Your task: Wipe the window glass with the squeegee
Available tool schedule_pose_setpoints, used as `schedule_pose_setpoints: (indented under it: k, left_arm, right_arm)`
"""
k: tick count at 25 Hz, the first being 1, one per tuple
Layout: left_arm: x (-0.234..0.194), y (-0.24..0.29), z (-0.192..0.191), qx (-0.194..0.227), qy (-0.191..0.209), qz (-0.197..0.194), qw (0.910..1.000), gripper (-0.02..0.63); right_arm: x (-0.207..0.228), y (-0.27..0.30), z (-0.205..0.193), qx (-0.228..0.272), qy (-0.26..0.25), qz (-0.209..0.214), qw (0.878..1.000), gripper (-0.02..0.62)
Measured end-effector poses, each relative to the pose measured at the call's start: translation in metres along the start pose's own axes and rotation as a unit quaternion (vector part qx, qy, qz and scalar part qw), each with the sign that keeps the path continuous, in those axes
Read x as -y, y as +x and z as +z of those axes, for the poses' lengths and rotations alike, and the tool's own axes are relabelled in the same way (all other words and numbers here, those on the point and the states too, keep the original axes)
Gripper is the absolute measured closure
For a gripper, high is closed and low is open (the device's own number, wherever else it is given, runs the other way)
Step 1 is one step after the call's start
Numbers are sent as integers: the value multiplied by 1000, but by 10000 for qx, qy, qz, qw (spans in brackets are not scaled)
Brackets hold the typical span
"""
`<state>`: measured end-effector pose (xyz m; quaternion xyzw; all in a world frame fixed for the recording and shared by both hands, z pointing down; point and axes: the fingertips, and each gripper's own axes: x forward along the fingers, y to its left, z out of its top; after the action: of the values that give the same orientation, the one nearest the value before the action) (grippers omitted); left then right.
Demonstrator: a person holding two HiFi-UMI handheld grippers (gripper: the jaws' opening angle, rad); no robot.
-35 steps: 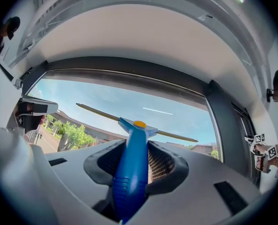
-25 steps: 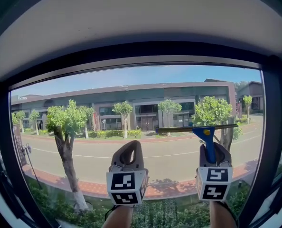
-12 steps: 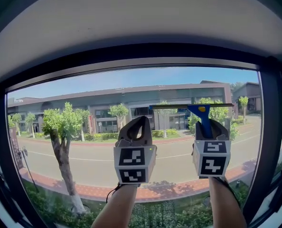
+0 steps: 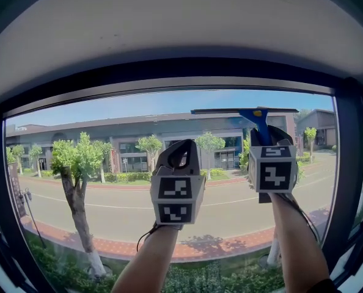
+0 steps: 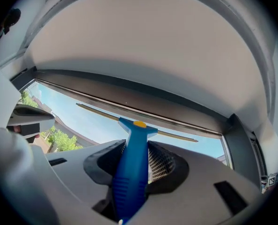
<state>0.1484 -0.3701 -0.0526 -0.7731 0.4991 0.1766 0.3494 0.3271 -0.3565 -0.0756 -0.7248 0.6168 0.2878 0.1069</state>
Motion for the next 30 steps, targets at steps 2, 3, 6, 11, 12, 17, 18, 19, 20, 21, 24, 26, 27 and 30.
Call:
schedule_pose_setpoints:
  k: [2,3,6,11,12,17,18,19,20,21,24,26,27,30]
  left_arm:
    - [-3,4,4,25,39,2,10000,604]
    - [-4,6,6,34,47,5,10000,606]
    - [-6,12,9,28,99,-1,9999,604]
    - [-7,19,16,31,166,6,9999,604]
    - [-8,19,17,34,170,16,9998,606]
    - [-11,18,15,10,211,30,9998,604]
    - [-11,18,14,-3,208,35,9998,606]
    - [-12,18,13,-18,192,40,9998,606]
    - [-11,19,12,-33,158,44,9999,606]
    - [-11,19,10,-49,112,46,9999,606]
    - [-10,17,4,-96,24,50,9999,604]
    - [-9,15,1,-113,7,43,9999,604]
    - [-9,14,0,-112,-1,40,9999,605]
    - [-8,10,-2,-114,48,45,9999,604]
  right_arm:
    - [1,9,11,40,-19,-19,10000,456]
    - [2,13,15,53,-30,-30,10000,454]
    - [4,24,26,57,-52,-56,10000,456]
    - [9,39,39,123,-115,-100,9998,456]
    - [9,41,41,135,-107,-96,9998,454]
    - [6,48,43,78,-169,-71,9998,456]
    - [6,48,43,78,-179,-75,9998,454]
    - [6,48,42,78,-183,-82,9998,456]
    - [7,49,42,79,-184,-91,9998,454]
    - [7,49,40,80,-183,-98,9998,456]
    - [7,48,37,74,-179,-90,9998,456]
    - [7,48,36,65,-177,-93,9998,456]
    - [6,47,36,61,-170,-92,9998,456]
    - [5,46,33,55,-154,-93,9998,456]
